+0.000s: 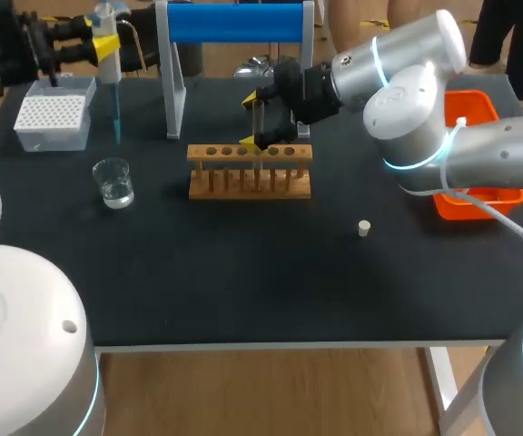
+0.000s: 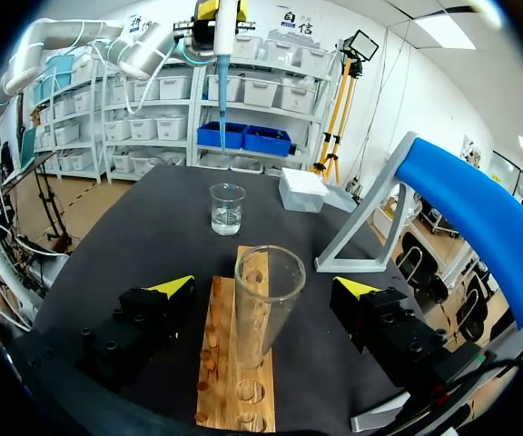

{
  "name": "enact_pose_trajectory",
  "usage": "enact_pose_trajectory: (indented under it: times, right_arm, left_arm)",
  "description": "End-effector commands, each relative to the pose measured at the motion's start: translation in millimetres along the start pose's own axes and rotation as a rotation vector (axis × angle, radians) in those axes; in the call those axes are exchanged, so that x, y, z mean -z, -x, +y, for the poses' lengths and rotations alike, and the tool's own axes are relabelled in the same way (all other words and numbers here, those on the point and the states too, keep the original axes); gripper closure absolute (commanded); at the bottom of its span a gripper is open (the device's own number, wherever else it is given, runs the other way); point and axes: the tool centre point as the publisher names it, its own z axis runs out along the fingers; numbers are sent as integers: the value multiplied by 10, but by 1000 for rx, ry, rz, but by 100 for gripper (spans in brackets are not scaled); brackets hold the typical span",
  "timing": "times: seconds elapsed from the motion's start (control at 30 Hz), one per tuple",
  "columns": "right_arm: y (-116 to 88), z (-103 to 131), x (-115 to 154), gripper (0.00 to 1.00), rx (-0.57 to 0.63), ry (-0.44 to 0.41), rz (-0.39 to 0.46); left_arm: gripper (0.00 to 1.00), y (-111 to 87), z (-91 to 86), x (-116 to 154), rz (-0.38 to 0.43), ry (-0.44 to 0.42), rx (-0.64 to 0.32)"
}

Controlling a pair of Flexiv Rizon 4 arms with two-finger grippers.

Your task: Invert the test tube, pick up the pipette, mount the tip to pipette, aspirate from beaker and dispense into the tube, eject the tip, return the pipette, and cap with the stopper.

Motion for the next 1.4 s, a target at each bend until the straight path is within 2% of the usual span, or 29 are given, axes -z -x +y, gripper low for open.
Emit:
enact_pose_trajectory:
  times: [0.03, 0.27, 0.73, 0.9, 1.1, 1.4]
  right_arm:
    - [8, 1, -1, 0, 0, -3, 2]
    - [8, 1, -1, 0, 0, -3, 2]
    - [8, 1, -1, 0, 0, -3, 2]
    - [8, 1, -1, 0, 0, -3, 2]
    - [8, 1, -1, 0, 0, -3, 2]
    - [8, 1, -1, 0, 0, -3, 2]
  left_arm:
    - [100, 54, -275, -216, 25, 20, 9]
    - [100, 18, -568, -677, 99, -7, -11]
    - [100, -44, -694, -1433, 241, -87, 31]
    - [100, -101, -728, -1663, 280, -85, 40]
    - [100, -147, -769, -1851, 324, -91, 56]
    - [100, -147, -769, -1851, 324, -91, 56]
